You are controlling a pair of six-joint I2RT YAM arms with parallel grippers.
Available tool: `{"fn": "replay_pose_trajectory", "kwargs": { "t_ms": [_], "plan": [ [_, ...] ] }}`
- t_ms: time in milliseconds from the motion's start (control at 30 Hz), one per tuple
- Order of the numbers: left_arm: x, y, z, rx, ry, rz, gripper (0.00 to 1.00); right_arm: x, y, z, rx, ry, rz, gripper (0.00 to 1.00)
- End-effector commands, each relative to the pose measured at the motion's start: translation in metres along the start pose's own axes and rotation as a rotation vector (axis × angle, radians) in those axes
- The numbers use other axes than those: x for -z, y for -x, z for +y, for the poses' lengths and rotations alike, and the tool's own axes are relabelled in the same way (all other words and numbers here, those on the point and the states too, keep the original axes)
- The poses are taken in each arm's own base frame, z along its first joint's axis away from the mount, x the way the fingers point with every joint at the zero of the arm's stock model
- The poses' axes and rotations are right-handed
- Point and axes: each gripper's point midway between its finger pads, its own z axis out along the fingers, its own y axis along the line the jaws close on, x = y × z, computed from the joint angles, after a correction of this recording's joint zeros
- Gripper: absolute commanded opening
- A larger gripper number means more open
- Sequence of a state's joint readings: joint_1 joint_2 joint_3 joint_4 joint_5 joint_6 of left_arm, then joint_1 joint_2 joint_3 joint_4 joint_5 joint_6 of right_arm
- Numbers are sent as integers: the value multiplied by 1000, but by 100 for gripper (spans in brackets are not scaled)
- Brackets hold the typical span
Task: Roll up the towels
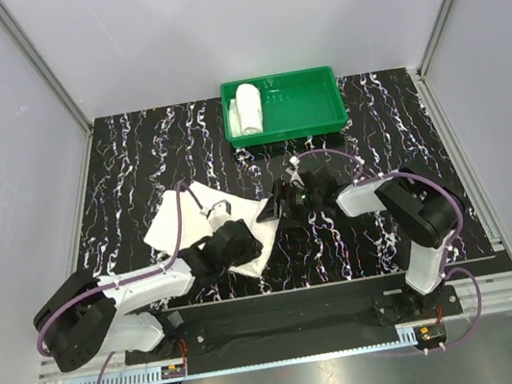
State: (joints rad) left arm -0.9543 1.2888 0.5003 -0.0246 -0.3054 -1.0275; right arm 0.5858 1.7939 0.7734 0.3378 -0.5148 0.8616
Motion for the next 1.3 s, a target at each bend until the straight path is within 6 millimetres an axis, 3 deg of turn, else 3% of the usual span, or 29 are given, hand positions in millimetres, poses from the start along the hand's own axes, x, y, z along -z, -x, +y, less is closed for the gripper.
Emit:
{"fn": "replay_pose_trajectory", "kwargs": {
  "t_ms": [0,267,333,367,433,467,533,567,600,633,700,900,933,1067,1267],
  "plan": [
    [1,-22,25,-4,48,79,45,-16,-11,-6,-3,-1,7,78],
    [3,-17,21,-89,55,84,45,-21,-22,-7,-5,-10,21,39],
    [7,-6,14,-148,71,42,46,-19,-16,-9,14,-55,4,36],
    [10,-5,20,-187,110,42,47,-16,-13,-7,41,-68,-3,35],
    [19,14,2,-280,137,-19,51,-9,-14,-20,43,-165,8,32],
    [20,11,10,-329,173,-19,51,-7,-13,-21,51,-184,7,32],
    [27,24,-8,-413,190,-83,53,-5,-6,-22,64,-222,-6,32],
    [28,22,-4,-462,228,-76,53,-1,-9,-26,70,-252,11,32],
    [32,23,-18,-504,214,-92,54,-1,-4,-24,77,-264,1,31],
    [32,25,-13,-553,268,-115,54,-1,-2,-23,95,-266,-3,31],
    [35,27,-28,-601,265,-143,55,5,-7,-29,86,-313,26,31],
    [36,8,-50,-797,321,-176,59,13,1,-21,114,-342,20,31],
    [32,2,-43,-836,361,-154,60,15,1,-20,118,-344,21,31],
    [21,-15,-54,-895,334,-100,63,21,3,-16,122,-357,21,31],
    [8,-36,-47,-942,342,-23,66,31,4,-16,154,-387,22,31]
  ]
}}
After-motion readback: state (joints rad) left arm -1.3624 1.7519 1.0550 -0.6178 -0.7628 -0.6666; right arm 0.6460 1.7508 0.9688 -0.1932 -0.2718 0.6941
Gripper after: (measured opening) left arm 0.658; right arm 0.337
